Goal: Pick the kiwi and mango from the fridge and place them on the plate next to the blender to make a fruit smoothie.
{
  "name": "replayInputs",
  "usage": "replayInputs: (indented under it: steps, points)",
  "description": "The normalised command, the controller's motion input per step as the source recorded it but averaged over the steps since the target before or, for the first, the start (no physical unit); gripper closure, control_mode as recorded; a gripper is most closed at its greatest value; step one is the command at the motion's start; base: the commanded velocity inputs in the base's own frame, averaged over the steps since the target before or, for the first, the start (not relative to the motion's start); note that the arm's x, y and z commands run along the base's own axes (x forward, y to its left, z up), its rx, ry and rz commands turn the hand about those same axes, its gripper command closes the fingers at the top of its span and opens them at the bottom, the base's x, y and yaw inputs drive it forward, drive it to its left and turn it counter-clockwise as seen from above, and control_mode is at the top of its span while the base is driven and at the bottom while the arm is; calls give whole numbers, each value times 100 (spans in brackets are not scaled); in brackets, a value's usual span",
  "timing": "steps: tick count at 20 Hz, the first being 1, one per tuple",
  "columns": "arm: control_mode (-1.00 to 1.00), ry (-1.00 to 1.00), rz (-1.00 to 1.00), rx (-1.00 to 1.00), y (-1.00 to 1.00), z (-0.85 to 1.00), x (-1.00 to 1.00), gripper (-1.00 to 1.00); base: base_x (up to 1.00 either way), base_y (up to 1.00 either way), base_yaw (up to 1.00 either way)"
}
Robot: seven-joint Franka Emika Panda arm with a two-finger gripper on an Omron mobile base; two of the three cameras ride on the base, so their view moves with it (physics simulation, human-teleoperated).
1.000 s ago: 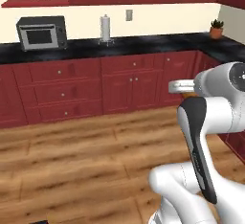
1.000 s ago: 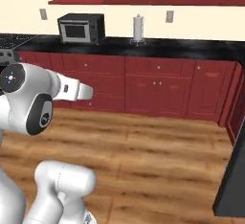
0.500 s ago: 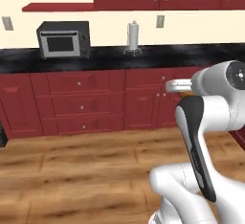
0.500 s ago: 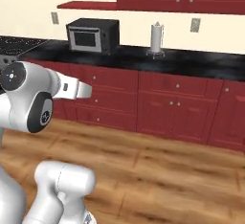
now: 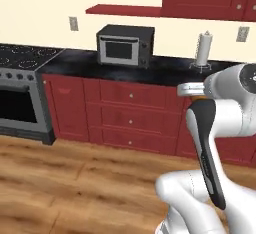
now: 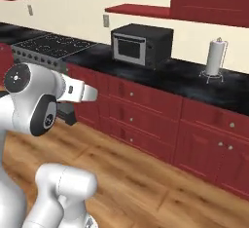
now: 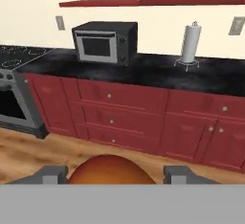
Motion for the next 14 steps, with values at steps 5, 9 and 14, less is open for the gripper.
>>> replayInputs:
  steps: [5,9,14]
  points:
    - [100,0,0,0,0,0,0,100,1,0,100]
    - [100,0,0,0,0,0,0,100,0,0,100]
    - [100,0,0,0,0,0,0,100,2,0,100]
